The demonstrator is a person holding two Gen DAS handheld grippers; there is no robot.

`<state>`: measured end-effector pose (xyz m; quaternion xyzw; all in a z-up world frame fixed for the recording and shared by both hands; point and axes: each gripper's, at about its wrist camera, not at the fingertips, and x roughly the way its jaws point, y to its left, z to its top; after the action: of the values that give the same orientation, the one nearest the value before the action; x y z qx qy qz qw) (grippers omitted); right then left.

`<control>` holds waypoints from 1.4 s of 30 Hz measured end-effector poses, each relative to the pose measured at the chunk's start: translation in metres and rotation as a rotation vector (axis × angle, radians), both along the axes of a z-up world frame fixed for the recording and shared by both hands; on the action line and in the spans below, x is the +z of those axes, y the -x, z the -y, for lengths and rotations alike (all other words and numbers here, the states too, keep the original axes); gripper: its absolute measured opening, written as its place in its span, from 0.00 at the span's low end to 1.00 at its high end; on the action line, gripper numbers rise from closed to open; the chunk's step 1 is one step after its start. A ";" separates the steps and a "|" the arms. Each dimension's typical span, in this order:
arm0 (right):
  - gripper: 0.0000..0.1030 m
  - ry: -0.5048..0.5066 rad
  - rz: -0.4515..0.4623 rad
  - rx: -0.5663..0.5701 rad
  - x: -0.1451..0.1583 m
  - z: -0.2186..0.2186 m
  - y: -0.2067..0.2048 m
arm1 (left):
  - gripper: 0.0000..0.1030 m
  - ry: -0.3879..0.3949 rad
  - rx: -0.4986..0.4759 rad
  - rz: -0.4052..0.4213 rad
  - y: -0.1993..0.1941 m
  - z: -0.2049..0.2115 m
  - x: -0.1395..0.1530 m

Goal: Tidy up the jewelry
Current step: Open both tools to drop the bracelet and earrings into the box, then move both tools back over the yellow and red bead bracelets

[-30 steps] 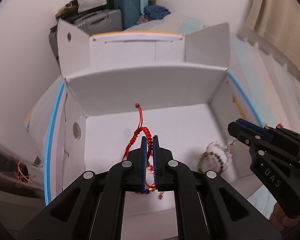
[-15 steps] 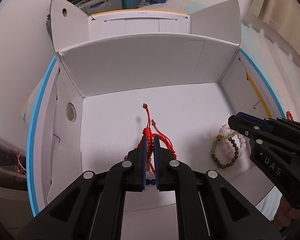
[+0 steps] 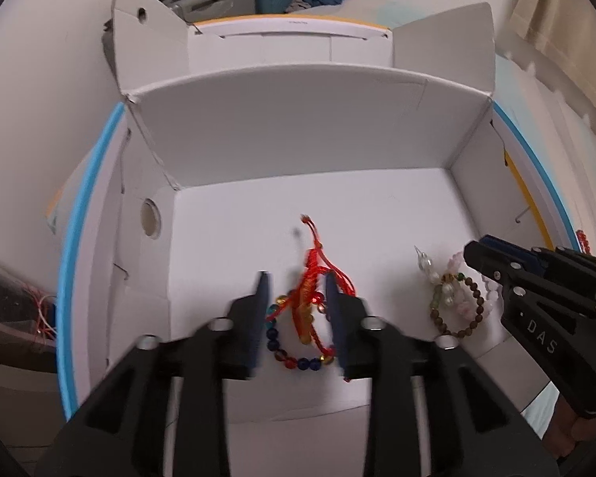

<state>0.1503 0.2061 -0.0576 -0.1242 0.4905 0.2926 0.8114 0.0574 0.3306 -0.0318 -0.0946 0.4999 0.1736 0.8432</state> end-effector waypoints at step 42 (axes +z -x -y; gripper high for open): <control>0.93 -0.085 0.186 -0.129 0.066 0.072 0.003 | 0.94 -0.114 0.040 0.118 -0.011 0.033 0.047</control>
<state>0.1478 0.1344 0.0086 -0.0844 0.4072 0.2474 0.8751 0.0686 0.2979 0.0154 -0.0662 0.4368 0.2126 0.8716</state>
